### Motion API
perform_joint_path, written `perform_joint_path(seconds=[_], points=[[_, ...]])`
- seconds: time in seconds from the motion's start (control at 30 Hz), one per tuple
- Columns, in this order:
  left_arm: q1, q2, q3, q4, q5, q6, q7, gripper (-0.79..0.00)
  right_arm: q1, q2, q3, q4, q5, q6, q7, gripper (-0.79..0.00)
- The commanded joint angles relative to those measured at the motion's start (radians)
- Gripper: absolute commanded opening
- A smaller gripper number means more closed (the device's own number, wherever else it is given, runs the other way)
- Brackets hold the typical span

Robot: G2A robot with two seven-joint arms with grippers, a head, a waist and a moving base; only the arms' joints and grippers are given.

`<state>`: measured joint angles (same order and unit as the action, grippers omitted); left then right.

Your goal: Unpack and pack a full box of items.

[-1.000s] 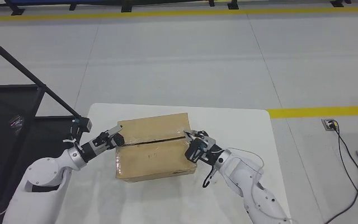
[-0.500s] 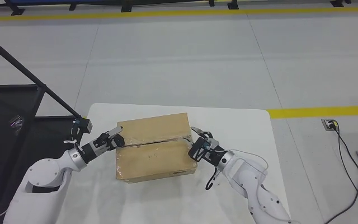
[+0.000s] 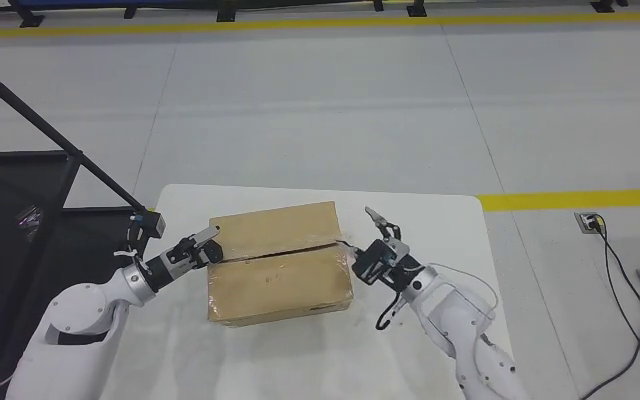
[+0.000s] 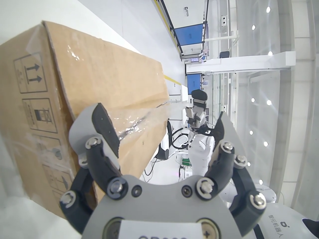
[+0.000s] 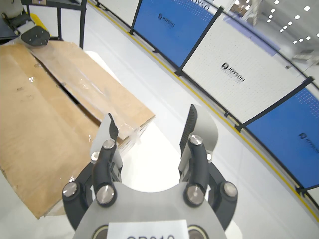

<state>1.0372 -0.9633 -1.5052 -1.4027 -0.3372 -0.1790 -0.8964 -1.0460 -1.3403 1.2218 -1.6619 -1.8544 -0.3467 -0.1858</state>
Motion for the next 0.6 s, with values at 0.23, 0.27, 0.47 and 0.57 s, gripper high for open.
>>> perform_joint_path(seconds=[0.23, 0.27, 0.47, 0.57], points=[[0.005, 0.001, 0.001, -0.009, -0.004, -0.003, 0.005, 0.000, 0.009, -0.002, -0.026, -0.010, -0.038, 0.077, -0.157, 0.000], [0.005, 0.001, 0.002, -0.009, -0.005, -0.002, 0.006, 0.000, 0.009, -0.002, -0.026, -0.010, -0.038, 0.077, -0.157, 0.000], [0.003, 0.000, 0.010, -0.002, -0.005, -0.002, 0.009, 0.000, 0.009, -0.002, -0.026, -0.010, -0.038, 0.077, -0.157, 0.000], [0.001, -0.001, 0.015, 0.002, -0.005, -0.002, 0.012, 0.000, 0.009, -0.002, -0.026, -0.010, -0.038, 0.077, -0.157, 0.000]])
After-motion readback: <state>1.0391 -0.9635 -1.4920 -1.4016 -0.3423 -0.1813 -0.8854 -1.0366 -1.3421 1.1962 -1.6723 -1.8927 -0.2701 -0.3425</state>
